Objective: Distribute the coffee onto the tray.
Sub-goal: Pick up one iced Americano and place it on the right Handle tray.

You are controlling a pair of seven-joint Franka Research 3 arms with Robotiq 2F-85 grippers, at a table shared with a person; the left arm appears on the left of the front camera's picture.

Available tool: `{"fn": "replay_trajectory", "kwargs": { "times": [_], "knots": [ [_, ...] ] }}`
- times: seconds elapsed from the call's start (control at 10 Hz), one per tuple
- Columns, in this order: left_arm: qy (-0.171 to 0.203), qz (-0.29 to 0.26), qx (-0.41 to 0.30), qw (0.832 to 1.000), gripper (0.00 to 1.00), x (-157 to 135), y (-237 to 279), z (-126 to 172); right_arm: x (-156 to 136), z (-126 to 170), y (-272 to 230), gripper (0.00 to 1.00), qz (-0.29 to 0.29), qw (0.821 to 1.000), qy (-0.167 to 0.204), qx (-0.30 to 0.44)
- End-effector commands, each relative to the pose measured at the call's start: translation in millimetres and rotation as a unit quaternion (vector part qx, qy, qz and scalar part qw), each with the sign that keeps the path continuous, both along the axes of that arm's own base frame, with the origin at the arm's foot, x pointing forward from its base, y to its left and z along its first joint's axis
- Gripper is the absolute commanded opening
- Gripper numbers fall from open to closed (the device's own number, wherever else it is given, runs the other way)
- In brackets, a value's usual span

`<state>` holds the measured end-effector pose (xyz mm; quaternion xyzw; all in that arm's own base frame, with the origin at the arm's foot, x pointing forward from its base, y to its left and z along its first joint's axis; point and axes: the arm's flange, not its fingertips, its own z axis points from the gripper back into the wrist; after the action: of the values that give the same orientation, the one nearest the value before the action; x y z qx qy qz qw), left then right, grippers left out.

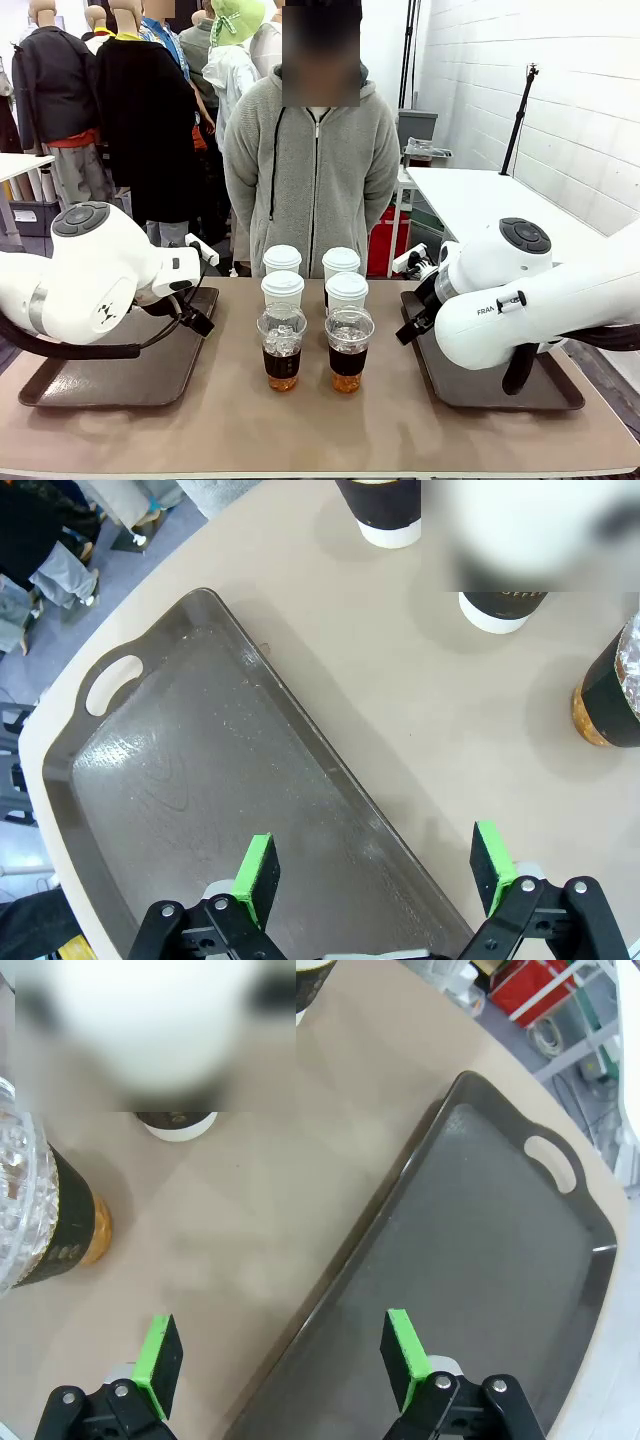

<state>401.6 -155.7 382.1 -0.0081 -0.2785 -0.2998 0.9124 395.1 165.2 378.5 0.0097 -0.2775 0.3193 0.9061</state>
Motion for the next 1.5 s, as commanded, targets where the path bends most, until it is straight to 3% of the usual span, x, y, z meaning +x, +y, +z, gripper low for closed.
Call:
{"fn": "replay_trajectory", "kwargs": {
  "times": [0.0, 0.6, 0.9, 1.1, 1.4],
  "knots": [
    [-0.015, -0.007, 0.008, 1.000, 1.00, -0.7, -1.5, 14.7, -1.1, 11.5, -0.1, 1.00, 0.008, 1.000, -0.008, 0.013],
    [-0.065, -0.024, 0.018, 0.997, 1.00, -0.7, -15.4, 111.4, -19.8, 88.9, -17.8, 1.00, 0.005, 0.999, -0.045, 0.018],
    [-0.060, -0.044, 0.001, 0.997, 1.00, 5.7, -7.6, 123.4, -26.2, 96.8, -29.0, 1.00, 0.024, 0.998, -0.038, 0.047],
    [-0.046, -0.093, -0.055, 0.993, 1.00, 8.2, 7.0, 135.0, -29.1, 104.8, -46.9, 1.00, 0.055, 0.993, -0.029, 0.098],
    [-0.059, -0.085, -0.094, 0.990, 1.00, 5.4, 33.9, 140.4, -34.9, 113.1, -70.5, 1.00, 0.068, 0.987, -0.030, 0.145]
  ]
}}
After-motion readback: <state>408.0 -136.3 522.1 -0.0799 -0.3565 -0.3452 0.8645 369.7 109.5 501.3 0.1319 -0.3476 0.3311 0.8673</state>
